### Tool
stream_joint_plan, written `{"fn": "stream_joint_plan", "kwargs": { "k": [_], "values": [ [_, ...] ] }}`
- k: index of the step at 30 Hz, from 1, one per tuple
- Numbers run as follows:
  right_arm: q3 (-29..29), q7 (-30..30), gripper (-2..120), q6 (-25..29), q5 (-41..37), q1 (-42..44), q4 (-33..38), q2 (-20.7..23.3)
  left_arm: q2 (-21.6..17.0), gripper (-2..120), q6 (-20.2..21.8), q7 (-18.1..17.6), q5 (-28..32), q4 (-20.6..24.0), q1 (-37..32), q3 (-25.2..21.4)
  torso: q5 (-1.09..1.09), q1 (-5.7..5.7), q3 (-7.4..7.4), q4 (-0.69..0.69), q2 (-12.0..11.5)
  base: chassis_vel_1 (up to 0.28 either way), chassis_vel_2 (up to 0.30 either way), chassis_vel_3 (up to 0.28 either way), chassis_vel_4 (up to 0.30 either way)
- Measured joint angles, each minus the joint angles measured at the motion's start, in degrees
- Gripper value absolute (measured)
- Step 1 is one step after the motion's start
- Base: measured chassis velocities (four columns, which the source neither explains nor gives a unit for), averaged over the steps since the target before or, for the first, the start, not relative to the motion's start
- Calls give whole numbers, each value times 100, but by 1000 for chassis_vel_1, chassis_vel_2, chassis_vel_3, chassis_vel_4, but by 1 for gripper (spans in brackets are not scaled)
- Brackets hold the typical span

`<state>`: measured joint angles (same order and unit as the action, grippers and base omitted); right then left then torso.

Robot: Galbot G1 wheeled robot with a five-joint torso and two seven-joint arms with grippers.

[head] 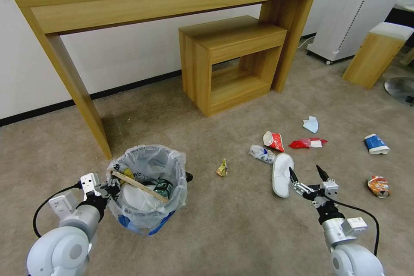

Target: Pick up the trash bin and place the garbage on the floor into it.

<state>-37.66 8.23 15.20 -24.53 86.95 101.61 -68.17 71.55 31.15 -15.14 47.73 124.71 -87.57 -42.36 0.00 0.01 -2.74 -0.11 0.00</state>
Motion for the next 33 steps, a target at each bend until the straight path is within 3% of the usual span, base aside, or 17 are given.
{"fn": "stream_joint_plan", "kwargs": {
  "k": [33],
  "values": [
    [-216,-147,100,-140,226,13,95,-215,-157,3,-43,169,-22,-59,37,-43,0,0,0,0,0,0,0,0,0]
  ]
}}
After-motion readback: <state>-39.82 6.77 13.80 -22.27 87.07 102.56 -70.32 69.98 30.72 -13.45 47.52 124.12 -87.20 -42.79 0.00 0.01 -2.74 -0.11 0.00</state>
